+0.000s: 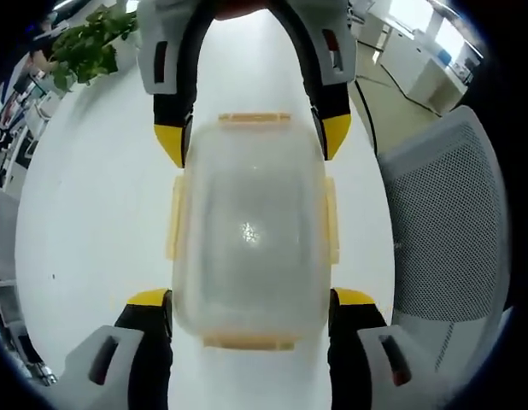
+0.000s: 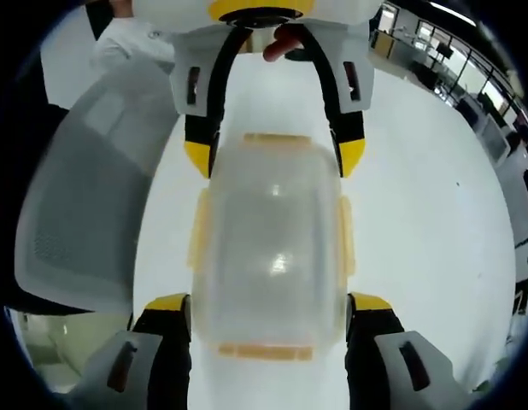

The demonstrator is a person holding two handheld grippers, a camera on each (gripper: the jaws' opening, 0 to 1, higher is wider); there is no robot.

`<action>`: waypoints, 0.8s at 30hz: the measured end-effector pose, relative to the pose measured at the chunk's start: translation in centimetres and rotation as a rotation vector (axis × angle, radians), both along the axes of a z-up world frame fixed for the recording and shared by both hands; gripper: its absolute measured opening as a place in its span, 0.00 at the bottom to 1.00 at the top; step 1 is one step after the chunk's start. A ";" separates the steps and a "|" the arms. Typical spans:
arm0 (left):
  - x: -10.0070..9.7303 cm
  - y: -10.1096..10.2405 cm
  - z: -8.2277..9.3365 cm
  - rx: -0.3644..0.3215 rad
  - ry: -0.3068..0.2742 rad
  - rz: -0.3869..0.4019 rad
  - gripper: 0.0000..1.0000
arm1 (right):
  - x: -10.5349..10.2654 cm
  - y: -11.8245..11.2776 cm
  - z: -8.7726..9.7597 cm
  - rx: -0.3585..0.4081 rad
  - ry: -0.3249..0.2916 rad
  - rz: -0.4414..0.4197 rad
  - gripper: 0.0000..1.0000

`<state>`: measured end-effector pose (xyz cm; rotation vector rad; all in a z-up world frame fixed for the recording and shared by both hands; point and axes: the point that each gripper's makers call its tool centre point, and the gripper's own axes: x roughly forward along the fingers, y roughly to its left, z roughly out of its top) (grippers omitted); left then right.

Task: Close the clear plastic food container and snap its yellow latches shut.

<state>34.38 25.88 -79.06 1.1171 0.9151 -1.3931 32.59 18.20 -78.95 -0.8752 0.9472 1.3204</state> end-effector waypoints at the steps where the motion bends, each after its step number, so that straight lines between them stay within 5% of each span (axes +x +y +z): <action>1: -0.1 0.0 0.0 -0.001 -0.004 0.000 0.75 | 0.0 0.0 0.0 -0.003 -0.001 0.003 0.74; 24: -0.5 0.2 0.0 -0.006 -0.012 0.035 0.74 | -0.2 0.2 0.1 0.050 -0.005 0.002 0.72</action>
